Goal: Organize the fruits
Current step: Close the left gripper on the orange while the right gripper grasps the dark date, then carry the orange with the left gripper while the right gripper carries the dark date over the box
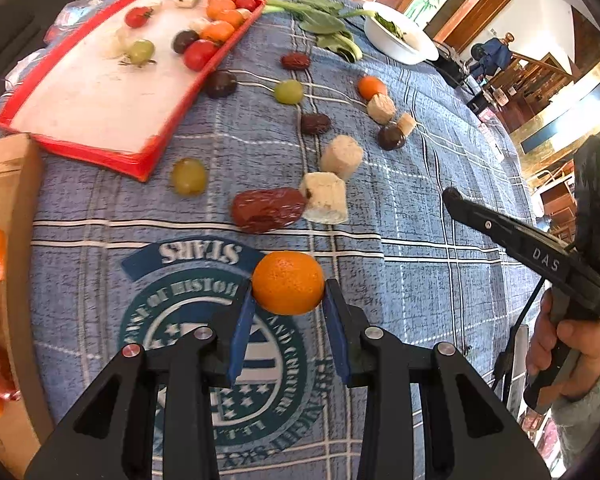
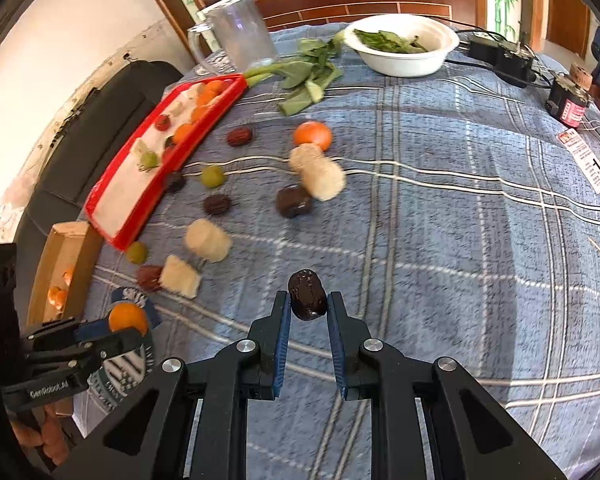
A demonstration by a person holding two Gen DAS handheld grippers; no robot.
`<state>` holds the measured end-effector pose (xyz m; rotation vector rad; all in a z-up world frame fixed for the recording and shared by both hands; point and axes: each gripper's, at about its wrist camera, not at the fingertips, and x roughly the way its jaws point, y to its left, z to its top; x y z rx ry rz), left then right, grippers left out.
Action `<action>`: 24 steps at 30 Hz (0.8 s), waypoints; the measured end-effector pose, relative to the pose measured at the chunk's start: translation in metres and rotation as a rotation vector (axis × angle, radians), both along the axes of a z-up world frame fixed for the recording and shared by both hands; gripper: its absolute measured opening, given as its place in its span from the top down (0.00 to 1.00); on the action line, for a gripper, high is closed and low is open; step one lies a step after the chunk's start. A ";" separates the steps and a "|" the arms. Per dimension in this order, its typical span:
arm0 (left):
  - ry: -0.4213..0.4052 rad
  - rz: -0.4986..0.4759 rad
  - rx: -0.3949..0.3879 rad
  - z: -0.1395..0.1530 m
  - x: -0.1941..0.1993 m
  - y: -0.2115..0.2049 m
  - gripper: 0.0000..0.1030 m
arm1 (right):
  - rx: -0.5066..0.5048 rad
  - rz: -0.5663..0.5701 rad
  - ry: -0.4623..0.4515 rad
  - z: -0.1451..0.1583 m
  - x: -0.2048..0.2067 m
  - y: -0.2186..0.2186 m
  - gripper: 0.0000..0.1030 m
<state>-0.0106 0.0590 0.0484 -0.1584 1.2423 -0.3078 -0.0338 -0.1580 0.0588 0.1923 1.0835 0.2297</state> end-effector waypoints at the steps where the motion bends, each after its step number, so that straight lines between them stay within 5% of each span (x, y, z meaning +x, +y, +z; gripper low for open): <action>1: -0.006 0.006 0.002 0.002 -0.002 0.005 0.69 | 0.006 0.005 -0.001 0.001 -0.001 0.002 0.81; 16: -0.052 0.231 0.010 0.031 -0.042 0.080 0.69 | 0.118 0.202 0.005 0.007 -0.016 0.065 0.82; 24: -0.080 0.207 -0.001 0.043 -0.051 0.121 0.69 | 0.109 0.250 0.006 0.009 -0.028 0.115 0.82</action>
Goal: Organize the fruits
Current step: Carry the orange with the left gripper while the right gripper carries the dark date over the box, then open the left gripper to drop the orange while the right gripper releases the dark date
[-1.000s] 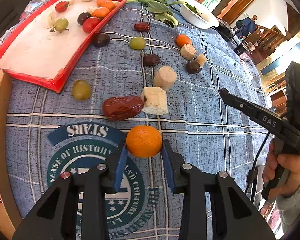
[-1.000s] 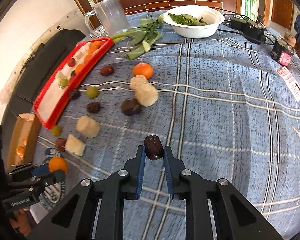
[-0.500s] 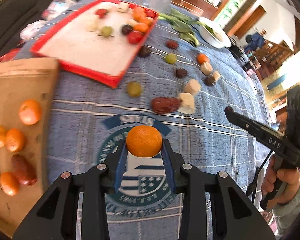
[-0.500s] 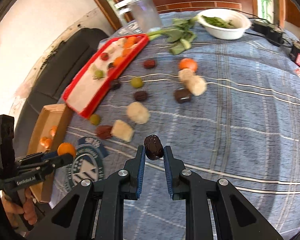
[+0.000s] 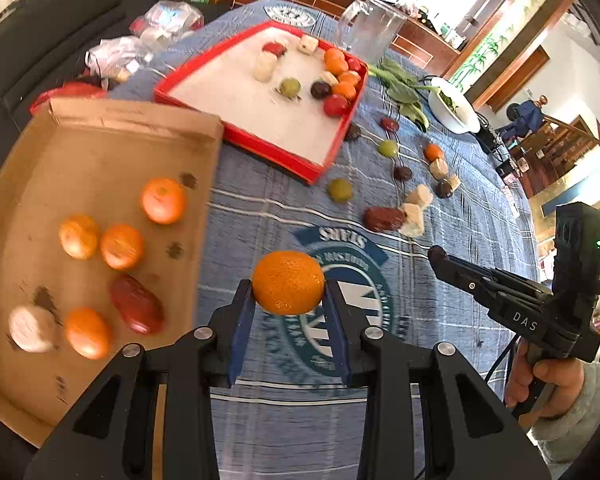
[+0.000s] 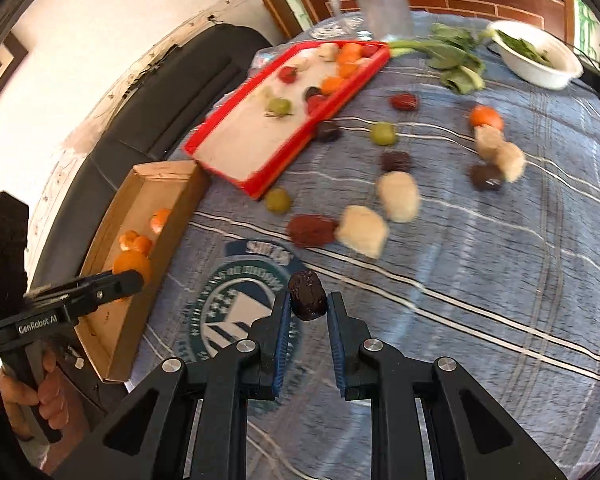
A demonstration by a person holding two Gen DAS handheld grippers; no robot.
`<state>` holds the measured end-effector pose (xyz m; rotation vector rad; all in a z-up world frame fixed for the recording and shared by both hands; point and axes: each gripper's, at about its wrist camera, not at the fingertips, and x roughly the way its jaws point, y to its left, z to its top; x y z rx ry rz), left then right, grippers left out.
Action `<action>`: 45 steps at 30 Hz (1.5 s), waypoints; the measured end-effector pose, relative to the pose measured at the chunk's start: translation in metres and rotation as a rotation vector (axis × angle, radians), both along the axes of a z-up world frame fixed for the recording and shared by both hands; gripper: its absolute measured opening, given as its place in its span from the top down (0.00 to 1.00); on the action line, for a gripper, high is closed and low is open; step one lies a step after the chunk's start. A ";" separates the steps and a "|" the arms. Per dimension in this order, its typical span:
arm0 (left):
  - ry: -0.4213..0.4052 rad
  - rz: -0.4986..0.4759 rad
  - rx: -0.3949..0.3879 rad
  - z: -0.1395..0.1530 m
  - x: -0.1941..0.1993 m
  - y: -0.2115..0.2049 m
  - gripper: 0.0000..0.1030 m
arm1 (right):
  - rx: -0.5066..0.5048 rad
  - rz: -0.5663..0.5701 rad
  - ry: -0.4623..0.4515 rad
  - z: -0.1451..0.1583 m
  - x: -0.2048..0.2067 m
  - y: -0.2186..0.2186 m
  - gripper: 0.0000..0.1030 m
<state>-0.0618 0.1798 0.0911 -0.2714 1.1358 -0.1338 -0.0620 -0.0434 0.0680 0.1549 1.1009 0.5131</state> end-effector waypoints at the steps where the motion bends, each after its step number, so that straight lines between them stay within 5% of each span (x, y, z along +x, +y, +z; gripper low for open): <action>1: -0.001 -0.007 -0.004 0.001 0.001 0.008 0.69 | 0.003 0.001 0.005 0.000 -0.001 0.008 0.82; 12: -0.047 -0.047 0.036 0.018 0.006 0.102 0.69 | 0.060 0.001 -0.019 0.018 -0.021 0.101 0.82; 22: -0.018 -0.014 0.027 0.000 -0.003 0.154 0.68 | 0.058 0.121 0.024 0.012 -0.039 0.177 0.82; 35: 0.053 -0.024 0.068 -0.031 -0.005 0.179 0.68 | -0.052 0.354 0.073 -0.010 -0.057 0.256 0.82; 45: 0.078 -0.065 0.087 -0.044 -0.004 0.166 0.68 | -0.087 0.393 0.100 -0.028 -0.043 0.279 0.82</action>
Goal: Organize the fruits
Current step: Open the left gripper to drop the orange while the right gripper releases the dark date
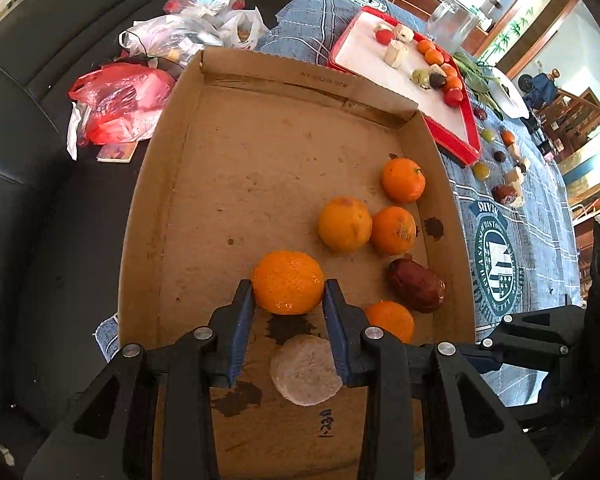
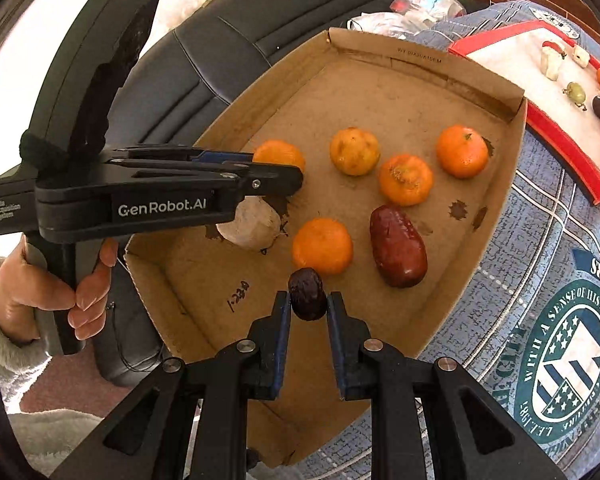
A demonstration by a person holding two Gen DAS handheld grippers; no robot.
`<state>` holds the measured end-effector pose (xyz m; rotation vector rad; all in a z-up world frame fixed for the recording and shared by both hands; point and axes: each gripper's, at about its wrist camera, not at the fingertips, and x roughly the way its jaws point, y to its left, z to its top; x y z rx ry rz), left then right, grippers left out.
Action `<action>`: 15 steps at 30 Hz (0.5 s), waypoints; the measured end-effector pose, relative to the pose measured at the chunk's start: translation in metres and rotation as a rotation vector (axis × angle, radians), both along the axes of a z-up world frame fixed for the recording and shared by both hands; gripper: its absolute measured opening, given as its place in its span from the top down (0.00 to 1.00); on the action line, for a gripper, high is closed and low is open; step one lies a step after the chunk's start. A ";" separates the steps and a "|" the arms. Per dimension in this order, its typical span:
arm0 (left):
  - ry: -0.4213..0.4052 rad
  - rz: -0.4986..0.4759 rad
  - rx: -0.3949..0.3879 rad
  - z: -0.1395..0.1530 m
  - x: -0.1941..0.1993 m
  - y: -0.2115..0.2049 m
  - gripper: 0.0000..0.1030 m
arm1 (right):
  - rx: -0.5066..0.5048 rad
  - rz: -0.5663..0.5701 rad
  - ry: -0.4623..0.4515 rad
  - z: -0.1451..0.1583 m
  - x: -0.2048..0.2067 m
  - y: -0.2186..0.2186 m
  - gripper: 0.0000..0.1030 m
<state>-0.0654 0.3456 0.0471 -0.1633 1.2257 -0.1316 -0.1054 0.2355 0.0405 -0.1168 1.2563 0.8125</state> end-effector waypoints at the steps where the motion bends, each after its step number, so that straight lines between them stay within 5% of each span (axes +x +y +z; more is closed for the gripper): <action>1: -0.002 -0.005 0.006 0.000 0.001 -0.001 0.68 | -0.003 0.003 0.001 0.000 -0.004 -0.003 0.82; 15: -0.016 -0.042 0.056 0.001 0.002 -0.012 0.68 | -0.050 0.004 0.001 -0.008 -0.006 0.014 0.80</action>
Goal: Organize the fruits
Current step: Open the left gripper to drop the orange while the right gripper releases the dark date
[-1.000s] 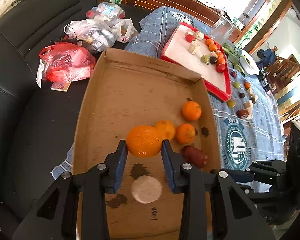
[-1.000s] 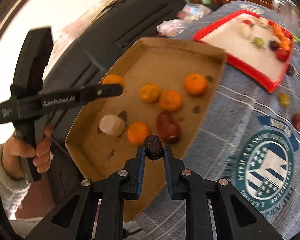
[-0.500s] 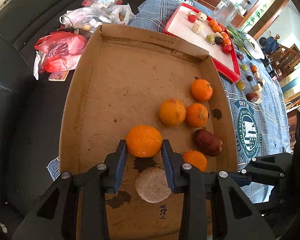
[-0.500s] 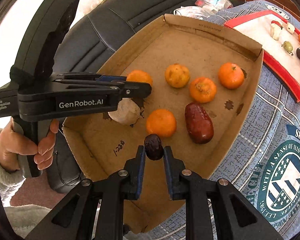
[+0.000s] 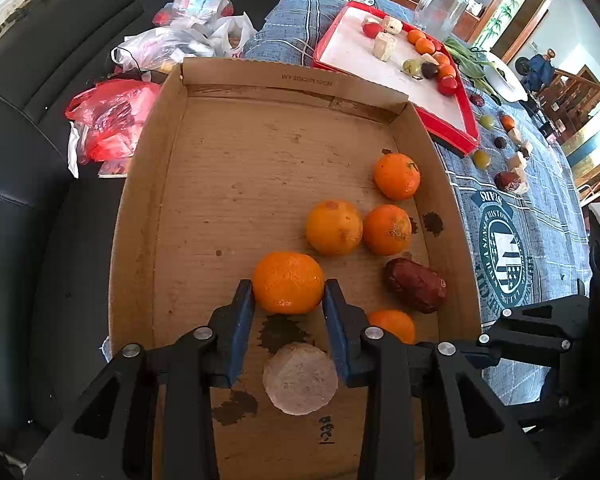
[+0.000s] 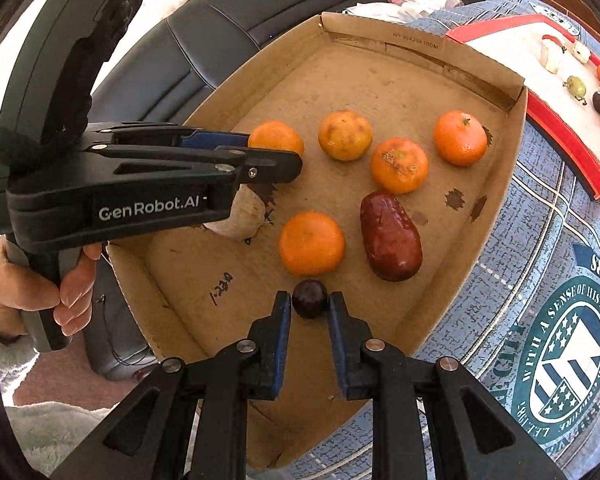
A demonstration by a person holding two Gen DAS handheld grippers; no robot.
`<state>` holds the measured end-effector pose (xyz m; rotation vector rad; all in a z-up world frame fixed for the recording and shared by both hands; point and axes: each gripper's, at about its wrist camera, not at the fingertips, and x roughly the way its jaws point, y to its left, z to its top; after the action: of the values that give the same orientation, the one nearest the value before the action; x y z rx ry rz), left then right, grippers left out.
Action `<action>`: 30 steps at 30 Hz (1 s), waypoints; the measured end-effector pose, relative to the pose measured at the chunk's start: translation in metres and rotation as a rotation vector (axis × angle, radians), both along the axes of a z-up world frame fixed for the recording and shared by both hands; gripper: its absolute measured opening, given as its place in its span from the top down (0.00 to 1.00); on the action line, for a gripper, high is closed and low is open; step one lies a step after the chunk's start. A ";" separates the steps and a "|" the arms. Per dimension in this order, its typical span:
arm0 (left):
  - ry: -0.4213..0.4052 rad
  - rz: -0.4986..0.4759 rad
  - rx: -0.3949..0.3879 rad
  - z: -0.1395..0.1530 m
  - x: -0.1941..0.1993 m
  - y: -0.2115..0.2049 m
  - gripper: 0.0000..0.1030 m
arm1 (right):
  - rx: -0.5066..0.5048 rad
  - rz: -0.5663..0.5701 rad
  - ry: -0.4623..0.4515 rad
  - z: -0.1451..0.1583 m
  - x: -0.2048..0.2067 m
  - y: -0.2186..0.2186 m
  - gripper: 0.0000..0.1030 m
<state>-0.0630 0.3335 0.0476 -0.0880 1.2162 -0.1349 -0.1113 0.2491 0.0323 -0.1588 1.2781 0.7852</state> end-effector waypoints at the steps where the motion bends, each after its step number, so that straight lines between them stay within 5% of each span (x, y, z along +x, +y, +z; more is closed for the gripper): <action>1: -0.001 -0.001 0.003 0.000 0.000 0.000 0.68 | -0.005 0.002 -0.005 0.001 -0.002 -0.001 0.80; 10: 0.000 0.001 0.008 0.000 0.000 -0.002 0.68 | -0.005 0.000 -0.002 -0.001 -0.009 -0.001 0.78; 14: 0.006 0.009 0.006 0.000 0.001 -0.001 0.67 | 0.003 0.001 0.000 0.002 -0.007 -0.005 0.65; 18: 0.016 0.020 0.012 -0.001 0.001 -0.002 0.52 | 0.023 -0.009 -0.016 0.010 -0.005 -0.011 0.59; 25: 0.021 0.019 0.031 0.002 0.001 -0.008 0.50 | 0.067 -0.065 -0.022 0.025 0.003 -0.032 0.54; 30: 0.001 0.029 0.043 0.010 0.001 -0.012 0.38 | 0.091 -0.099 -0.034 0.033 0.007 -0.050 0.52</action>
<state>-0.0624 0.3217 0.0578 -0.0681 1.2178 -0.0839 -0.1046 0.1994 0.0654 -0.0354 1.2063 0.7511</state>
